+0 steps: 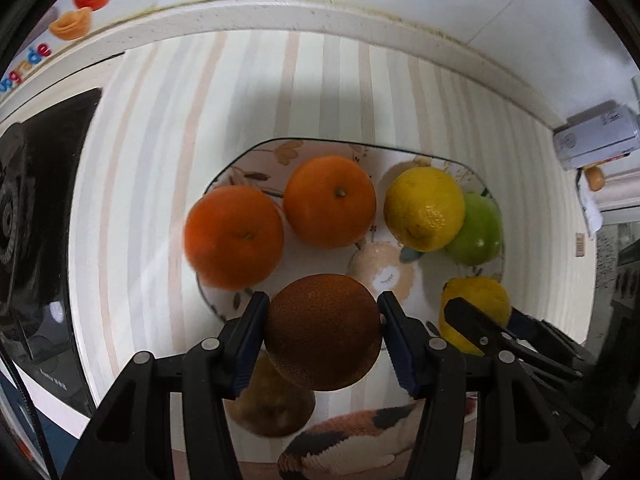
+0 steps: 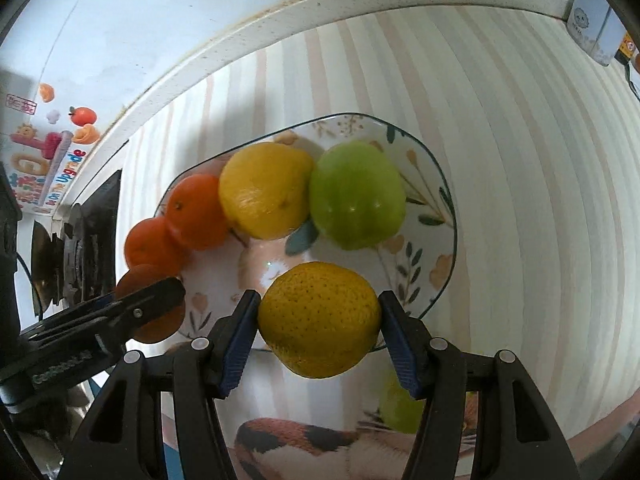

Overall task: Organize fruits
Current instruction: 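Place both fruits on the plate and open both grippers, then move the left gripper toward the brown pear while the right gripper approaches a green lime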

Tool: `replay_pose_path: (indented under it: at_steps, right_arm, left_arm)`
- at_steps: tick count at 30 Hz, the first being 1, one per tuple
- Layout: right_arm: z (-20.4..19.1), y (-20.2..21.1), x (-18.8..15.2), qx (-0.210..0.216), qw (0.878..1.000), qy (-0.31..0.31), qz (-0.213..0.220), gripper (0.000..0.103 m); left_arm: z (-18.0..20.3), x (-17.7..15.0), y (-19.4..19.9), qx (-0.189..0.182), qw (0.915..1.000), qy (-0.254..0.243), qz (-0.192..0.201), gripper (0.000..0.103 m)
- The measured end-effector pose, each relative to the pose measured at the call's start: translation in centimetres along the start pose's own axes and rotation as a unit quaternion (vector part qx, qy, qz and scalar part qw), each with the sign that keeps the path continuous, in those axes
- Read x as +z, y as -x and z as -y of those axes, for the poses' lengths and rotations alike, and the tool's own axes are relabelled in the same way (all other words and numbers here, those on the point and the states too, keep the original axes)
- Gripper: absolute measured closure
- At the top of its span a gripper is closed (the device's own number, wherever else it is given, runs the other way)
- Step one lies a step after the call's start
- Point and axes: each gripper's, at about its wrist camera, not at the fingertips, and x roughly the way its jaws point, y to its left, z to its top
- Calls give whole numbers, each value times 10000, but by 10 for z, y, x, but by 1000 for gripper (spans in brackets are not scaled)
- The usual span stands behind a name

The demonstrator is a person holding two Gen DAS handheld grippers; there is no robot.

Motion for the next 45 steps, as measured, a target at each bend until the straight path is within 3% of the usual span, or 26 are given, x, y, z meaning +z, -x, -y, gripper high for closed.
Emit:
replay_pose_path:
  at_steps: [8, 9, 10, 15, 19, 24, 33, 39, 45]
  right_arm:
    - [12, -16, 2, 39, 9999, -21, -163, 36]
    - [13, -15, 1, 21, 9999, -18, -164, 31]
    - [13, -13, 1, -16, 9999, -31, -139, 26]
    - [17, -3, 2, -89, 9999, -27, -90, 14]
    - [13, 3, -5, -521, 9984, 219, -84, 8]
    - [7, 10, -22, -997, 9936, 537, -40, 8]
    - [-9, 40, -49, -1177, 9901, 724, 230, 7]
    - [-27, 76, -71, -1165, 9875, 900, 554, 7]
    - [-45, 118, -101, -1099, 9845, 1065, 852, 7]
  left_arm:
    - [8, 4, -16, 79, 9998, -29, -163, 49]
    - [9, 4, -16, 65, 9999, -37, -150, 46]
    - [10, 4, -14, 93, 9999, -67, -87, 33]
    - [4, 5, -5, 183, 9998, 30, 58, 9]
    - [1, 2, 4, 336, 9993, -1, 189, 8]
    - [-5, -12, 19, 527, 9978, -7, 403, 8]
    - [-13, -50, 43, 637, 9957, 85, 672, 8]
    - [-15, -79, 75, 798, 9908, 10, 1093, 8]
    - [-13, -105, 108, 726, 9873, 25, 1410, 8]
